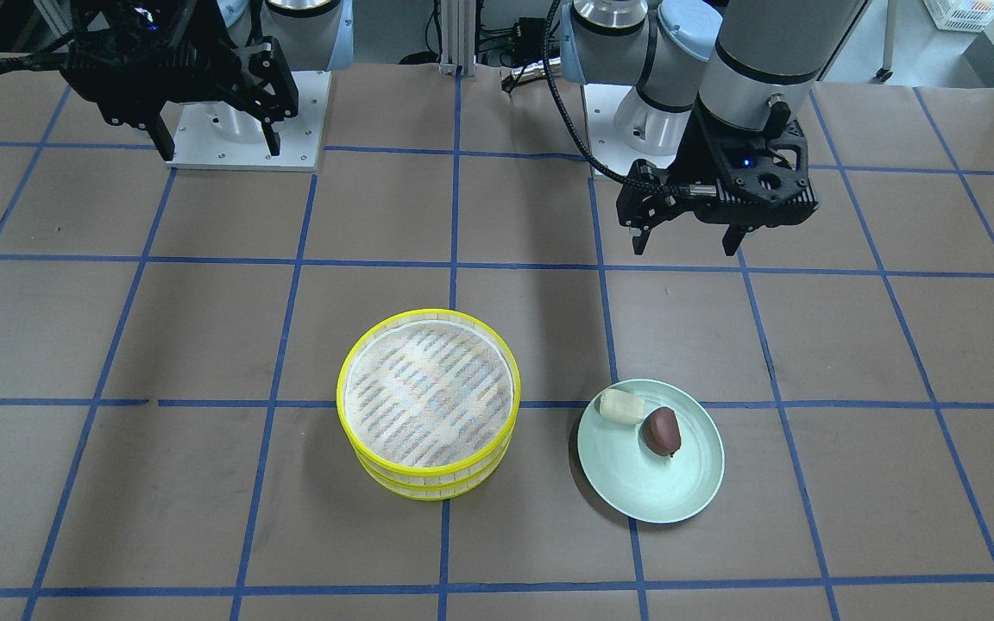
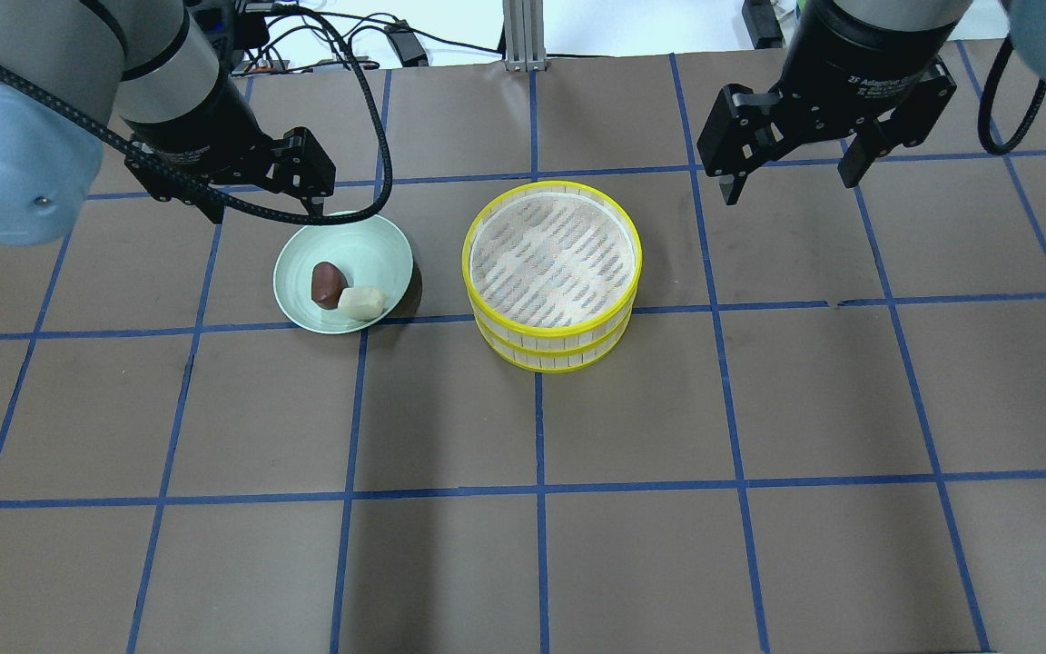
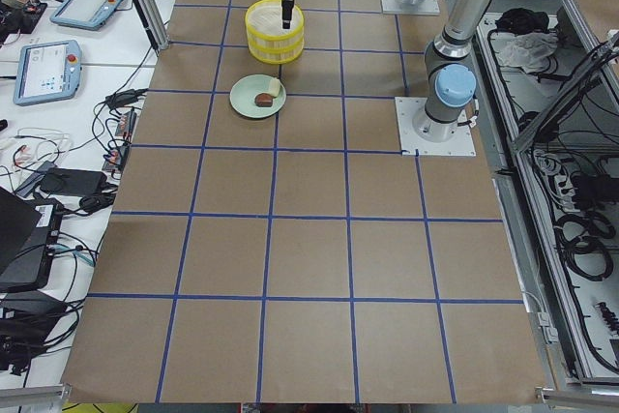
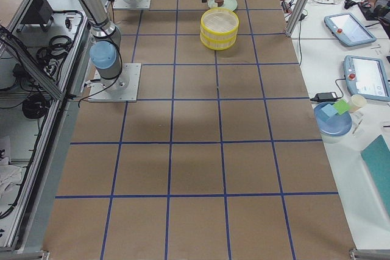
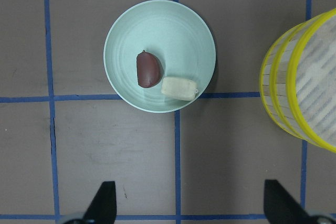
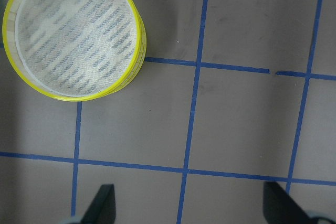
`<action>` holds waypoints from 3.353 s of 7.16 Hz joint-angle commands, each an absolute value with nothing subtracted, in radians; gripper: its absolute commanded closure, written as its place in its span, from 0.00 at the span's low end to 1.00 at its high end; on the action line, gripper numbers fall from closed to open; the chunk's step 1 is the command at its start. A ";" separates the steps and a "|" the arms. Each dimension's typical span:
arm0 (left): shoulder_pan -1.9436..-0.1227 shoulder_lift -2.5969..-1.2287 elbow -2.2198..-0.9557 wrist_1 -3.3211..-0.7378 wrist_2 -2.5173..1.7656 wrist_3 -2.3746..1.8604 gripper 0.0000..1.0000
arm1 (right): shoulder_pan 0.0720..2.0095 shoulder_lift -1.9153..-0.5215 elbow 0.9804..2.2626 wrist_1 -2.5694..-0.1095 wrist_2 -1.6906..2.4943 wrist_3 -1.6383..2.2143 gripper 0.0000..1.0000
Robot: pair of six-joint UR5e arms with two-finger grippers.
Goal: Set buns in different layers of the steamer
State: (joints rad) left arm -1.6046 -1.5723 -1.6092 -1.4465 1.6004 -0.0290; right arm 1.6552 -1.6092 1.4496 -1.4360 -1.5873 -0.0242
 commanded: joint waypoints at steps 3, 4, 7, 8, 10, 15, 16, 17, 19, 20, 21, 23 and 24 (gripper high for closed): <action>-1.601 -1.578 -1.609 -1.445 1.598 -0.026 0.00 | 1.655 -1.609 1.450 -1.434 -1.588 -0.025 0.00; -1.600 -1.578 -1.611 -1.450 1.601 -0.029 0.00 | 1.655 -1.609 1.450 -1.436 -1.586 -0.025 0.00; -1.592 -1.578 -1.611 -1.450 1.608 -0.028 0.00 | 1.657 -1.603 1.450 -1.439 -1.582 -0.021 0.00; -1.591 -1.580 -1.611 -1.450 1.609 -0.028 0.00 | 1.658 -1.591 1.450 -1.437 -1.577 -0.012 0.00; -1.594 -1.580 -1.611 -1.453 1.605 -0.029 0.00 | 1.661 -1.524 1.450 -1.440 -1.571 -0.008 0.00; -1.588 -1.580 -1.606 -1.453 1.599 -0.017 0.00 | 1.744 -1.171 1.523 -1.839 -1.555 0.162 0.04; -1.588 -1.580 -1.606 -1.448 1.604 -0.017 0.00 | 1.747 -1.155 1.595 -1.968 -1.562 0.173 0.04; -1.571 -1.586 -1.606 -1.445 1.597 -0.017 0.00 | 1.746 -1.135 1.618 -1.995 -1.565 0.176 0.06; -1.559 -1.592 -1.612 -1.437 1.611 -0.061 0.00 | 1.746 -1.141 1.615 -1.987 -1.557 0.175 0.77; -1.559 -1.592 -1.614 -1.437 1.615 -0.078 0.00 | 1.746 -1.144 1.615 -1.977 -1.555 0.175 1.00; -1.559 -1.592 -1.614 -1.437 1.615 -0.077 0.00 | 1.746 -1.146 1.615 -1.976 -1.536 0.181 1.00; -1.559 -1.592 -1.614 -1.439 1.643 -0.098 0.00 | 1.744 -1.199 1.614 -1.921 -1.539 0.181 1.00; -1.557 -1.597 -1.617 -1.437 1.641 -0.242 0.00 | 1.735 -1.250 1.612 -1.866 -1.540 0.178 1.00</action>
